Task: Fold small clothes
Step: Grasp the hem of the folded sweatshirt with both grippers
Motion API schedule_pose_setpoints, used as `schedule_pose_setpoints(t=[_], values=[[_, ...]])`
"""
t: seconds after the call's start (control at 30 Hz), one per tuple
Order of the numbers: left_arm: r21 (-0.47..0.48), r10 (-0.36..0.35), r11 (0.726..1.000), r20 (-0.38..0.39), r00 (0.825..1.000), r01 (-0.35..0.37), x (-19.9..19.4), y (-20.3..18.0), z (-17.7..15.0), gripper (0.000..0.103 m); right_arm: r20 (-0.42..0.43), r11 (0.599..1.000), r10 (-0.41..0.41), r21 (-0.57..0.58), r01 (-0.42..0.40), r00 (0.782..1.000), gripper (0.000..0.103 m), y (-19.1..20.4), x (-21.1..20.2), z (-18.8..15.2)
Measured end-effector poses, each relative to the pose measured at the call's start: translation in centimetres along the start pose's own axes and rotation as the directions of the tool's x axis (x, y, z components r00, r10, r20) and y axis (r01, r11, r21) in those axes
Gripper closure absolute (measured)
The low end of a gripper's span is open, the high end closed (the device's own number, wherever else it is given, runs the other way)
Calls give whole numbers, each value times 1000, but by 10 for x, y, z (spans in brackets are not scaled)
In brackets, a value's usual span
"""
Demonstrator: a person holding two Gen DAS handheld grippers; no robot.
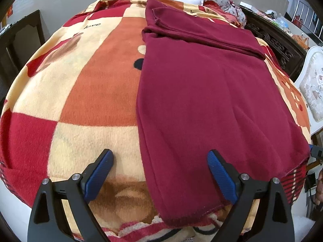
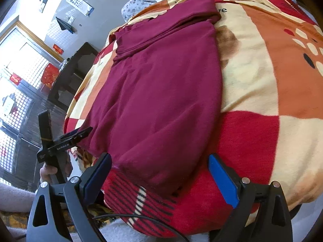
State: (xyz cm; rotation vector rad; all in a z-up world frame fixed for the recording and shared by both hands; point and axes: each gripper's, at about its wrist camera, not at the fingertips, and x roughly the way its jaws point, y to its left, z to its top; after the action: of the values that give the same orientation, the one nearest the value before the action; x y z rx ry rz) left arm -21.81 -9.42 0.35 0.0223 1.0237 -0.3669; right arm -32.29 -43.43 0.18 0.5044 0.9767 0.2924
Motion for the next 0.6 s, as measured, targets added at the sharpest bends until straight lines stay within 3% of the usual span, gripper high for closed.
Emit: schedule_pose_setpoints(t=[0.23, 0.3, 0.33, 0.4, 0.5, 0.53, 0.6], values=[[-9, -18, 1000, -2, 1000, 18, -1, 2, -1, 9, 17, 996, 83, 8, -83, 996, 4, 2, 9, 0], [-14, -40, 999, -5, 999, 40, -3, 3, -2, 9, 28, 997, 74, -6, -74, 997, 6, 4, 11, -2], [-16, -55, 998, -7, 998, 55, -4, 4, -3, 9, 31, 997, 70, -20, -69, 997, 8, 6, 11, -2], [-15, -68, 998, -3, 998, 68, -5, 4, -4, 12, 30, 997, 79, -27, -78, 996, 23, 7, 10, -2], [1, -54, 999, 6, 999, 54, -7, 3, -5, 29, 29, 996, 93, -8, -93, 995, 43, -1, 12, 1], [6, -53, 999, 8, 999, 53, -8, 2, -5, 42, 34, 995, 100, 7, -101, 994, 47, -4, 12, 2], [7, -83, 997, 1, 997, 83, -9, 3, -3, 65, 54, 986, 152, 58, -155, 987, 66, -12, 9, 3]])
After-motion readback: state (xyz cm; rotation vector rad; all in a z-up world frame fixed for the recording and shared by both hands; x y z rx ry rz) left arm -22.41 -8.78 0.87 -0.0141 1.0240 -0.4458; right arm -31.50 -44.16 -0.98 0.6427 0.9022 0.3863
